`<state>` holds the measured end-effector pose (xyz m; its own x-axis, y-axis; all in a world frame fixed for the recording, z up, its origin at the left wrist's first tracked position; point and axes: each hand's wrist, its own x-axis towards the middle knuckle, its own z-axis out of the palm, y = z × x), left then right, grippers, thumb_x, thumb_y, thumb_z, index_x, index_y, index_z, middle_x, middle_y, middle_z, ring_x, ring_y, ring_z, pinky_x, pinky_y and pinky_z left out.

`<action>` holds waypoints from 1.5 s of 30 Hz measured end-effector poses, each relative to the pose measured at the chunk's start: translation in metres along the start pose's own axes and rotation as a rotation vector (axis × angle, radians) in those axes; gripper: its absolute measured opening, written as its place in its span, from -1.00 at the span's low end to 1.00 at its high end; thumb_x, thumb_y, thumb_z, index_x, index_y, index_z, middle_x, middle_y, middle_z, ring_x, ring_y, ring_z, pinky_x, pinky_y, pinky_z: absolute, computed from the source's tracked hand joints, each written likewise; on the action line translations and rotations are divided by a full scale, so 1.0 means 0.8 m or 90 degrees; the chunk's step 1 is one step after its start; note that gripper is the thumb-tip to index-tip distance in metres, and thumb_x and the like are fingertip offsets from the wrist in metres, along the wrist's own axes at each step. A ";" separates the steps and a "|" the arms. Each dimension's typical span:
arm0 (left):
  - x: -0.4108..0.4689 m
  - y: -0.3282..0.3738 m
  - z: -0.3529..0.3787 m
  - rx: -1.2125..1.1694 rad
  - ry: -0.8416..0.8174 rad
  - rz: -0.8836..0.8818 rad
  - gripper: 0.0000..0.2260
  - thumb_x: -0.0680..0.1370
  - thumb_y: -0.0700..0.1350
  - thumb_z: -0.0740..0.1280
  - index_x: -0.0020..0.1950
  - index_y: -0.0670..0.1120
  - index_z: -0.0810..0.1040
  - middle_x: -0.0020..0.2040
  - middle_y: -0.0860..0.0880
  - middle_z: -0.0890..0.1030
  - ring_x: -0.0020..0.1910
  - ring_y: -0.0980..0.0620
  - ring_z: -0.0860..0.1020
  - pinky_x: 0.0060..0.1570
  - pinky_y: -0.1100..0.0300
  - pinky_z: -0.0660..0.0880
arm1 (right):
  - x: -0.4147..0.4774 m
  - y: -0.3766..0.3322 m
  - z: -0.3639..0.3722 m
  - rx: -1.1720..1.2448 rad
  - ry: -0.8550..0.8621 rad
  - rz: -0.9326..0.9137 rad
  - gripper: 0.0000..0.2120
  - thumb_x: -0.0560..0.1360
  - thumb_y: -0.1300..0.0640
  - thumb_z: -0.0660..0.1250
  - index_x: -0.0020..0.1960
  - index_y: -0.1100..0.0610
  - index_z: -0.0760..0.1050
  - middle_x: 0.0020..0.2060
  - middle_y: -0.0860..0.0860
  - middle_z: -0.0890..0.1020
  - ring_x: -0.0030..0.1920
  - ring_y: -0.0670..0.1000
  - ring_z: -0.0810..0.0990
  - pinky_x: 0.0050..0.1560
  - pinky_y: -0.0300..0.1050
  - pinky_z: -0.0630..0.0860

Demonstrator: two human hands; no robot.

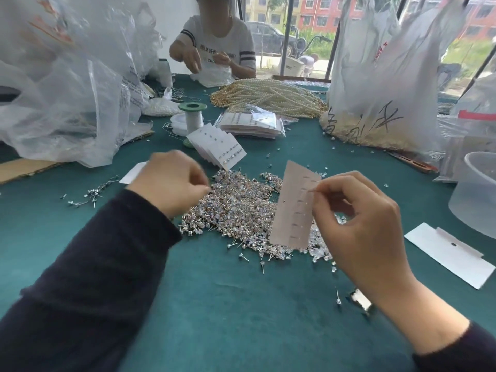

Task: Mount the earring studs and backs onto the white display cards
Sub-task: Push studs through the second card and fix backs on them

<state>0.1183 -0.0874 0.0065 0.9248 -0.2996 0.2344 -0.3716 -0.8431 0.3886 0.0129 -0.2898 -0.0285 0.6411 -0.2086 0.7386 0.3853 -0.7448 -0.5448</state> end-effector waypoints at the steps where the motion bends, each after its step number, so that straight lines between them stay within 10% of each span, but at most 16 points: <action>1: 0.004 -0.014 -0.008 0.050 -0.009 -0.032 -0.95 0.40 -0.12 0.41 -0.21 -0.03 0.68 -0.32 0.06 0.56 -0.24 0.08 0.51 -0.18 0.29 0.32 | 0.001 0.000 0.000 0.003 0.001 0.012 -0.92 0.39 0.35 0.36 -0.21 0.20 0.55 -0.30 0.02 0.57 -0.27 -0.06 0.54 -0.20 -0.31 0.51; 9: 0.010 -0.034 -0.002 0.110 -0.107 -0.110 -0.94 0.35 -0.14 0.47 -0.19 -0.02 0.68 -0.31 0.02 0.57 -0.14 0.04 0.52 -0.09 0.31 0.36 | 0.005 -0.003 -0.002 0.152 -0.027 0.220 -0.84 0.42 0.31 0.36 -0.25 0.08 0.55 -0.39 -0.02 0.64 -0.33 -0.03 0.64 -0.29 -0.28 0.54; 17: 0.011 -0.030 0.000 0.128 -0.080 -0.050 -0.90 0.39 -0.20 0.38 -0.29 -0.02 0.62 -0.31 0.05 0.56 -0.12 -0.01 0.57 -0.13 0.27 0.43 | 0.013 -0.008 -0.013 0.650 -0.158 0.600 -0.86 0.19 0.32 0.40 -0.25 0.22 0.63 -0.35 0.10 0.64 -0.35 0.07 0.63 -0.31 -0.11 0.61; 23: -0.008 0.010 -0.011 -0.435 -0.143 0.072 -0.92 0.34 -0.27 0.42 -0.28 -0.12 0.56 -0.32 -0.13 0.67 -0.37 0.01 0.62 -0.34 0.26 0.54 | 0.014 -0.013 -0.010 0.882 -0.203 0.775 -0.53 0.13 0.28 0.39 0.03 0.36 0.49 -0.22 0.34 0.63 -0.26 0.21 0.67 -0.33 -0.01 0.63; 28: -0.011 0.059 -0.010 -0.487 -0.135 0.150 -0.94 0.34 -0.27 0.45 -0.24 -0.14 0.63 -0.31 -0.11 0.68 -0.33 0.02 0.64 -0.25 0.22 0.60 | 0.011 -0.008 -0.009 1.011 -0.175 0.795 -0.31 -0.27 0.37 0.62 -0.12 0.33 0.62 -0.22 0.28 0.59 -0.38 0.20 0.60 -0.43 -0.07 0.60; 45: -0.031 0.081 0.039 -0.440 -0.080 0.165 -0.89 0.39 -0.29 0.42 -0.25 -0.09 0.59 -0.33 -0.04 0.63 -0.36 0.06 0.61 -0.23 0.20 0.58 | 0.010 -0.002 -0.003 0.752 -0.244 0.638 -0.79 0.09 0.18 0.34 -0.28 0.14 0.61 -0.33 0.07 0.54 -0.34 -0.01 0.48 -0.27 -0.13 0.37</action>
<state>0.0739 -0.1489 -0.0020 0.7877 -0.5340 0.3072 -0.5070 -0.2785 0.8157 0.0156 -0.2919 -0.0210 0.9913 0.0099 -0.1310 -0.1174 0.5142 -0.8496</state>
